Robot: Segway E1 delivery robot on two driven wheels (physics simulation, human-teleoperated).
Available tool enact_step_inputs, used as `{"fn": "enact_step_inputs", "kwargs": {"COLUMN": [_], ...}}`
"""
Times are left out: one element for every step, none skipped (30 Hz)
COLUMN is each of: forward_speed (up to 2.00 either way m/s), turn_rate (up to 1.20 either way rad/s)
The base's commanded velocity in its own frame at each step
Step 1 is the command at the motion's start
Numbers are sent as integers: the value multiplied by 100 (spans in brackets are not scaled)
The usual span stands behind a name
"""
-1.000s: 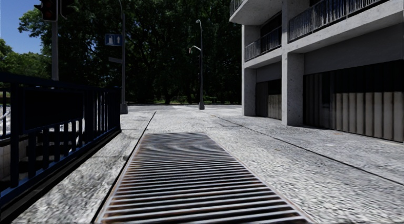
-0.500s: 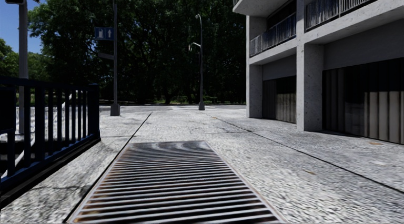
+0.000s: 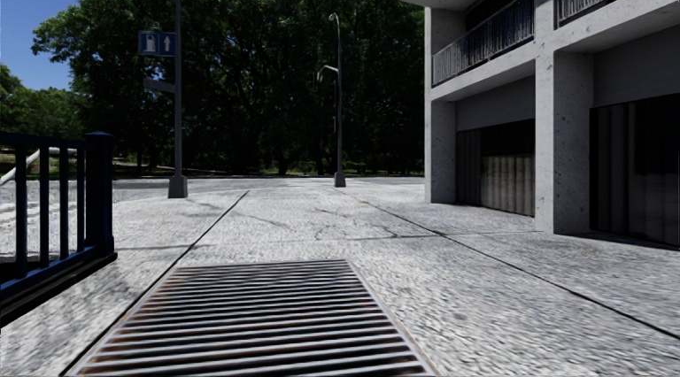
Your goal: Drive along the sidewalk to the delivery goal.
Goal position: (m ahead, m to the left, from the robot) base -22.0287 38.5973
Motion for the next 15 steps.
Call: {"fn": "enact_step_inputs", "kwargs": {"forward_speed": [163, 161, 160, 160, 158, 155, 154, 154, 152, 151, 149, 149, 148, 148, 148], "turn_rate": [43, 45, 46, 46, 46, 46, 51, 51, 56, 63, 68, 68, 69, 69, 55]}}
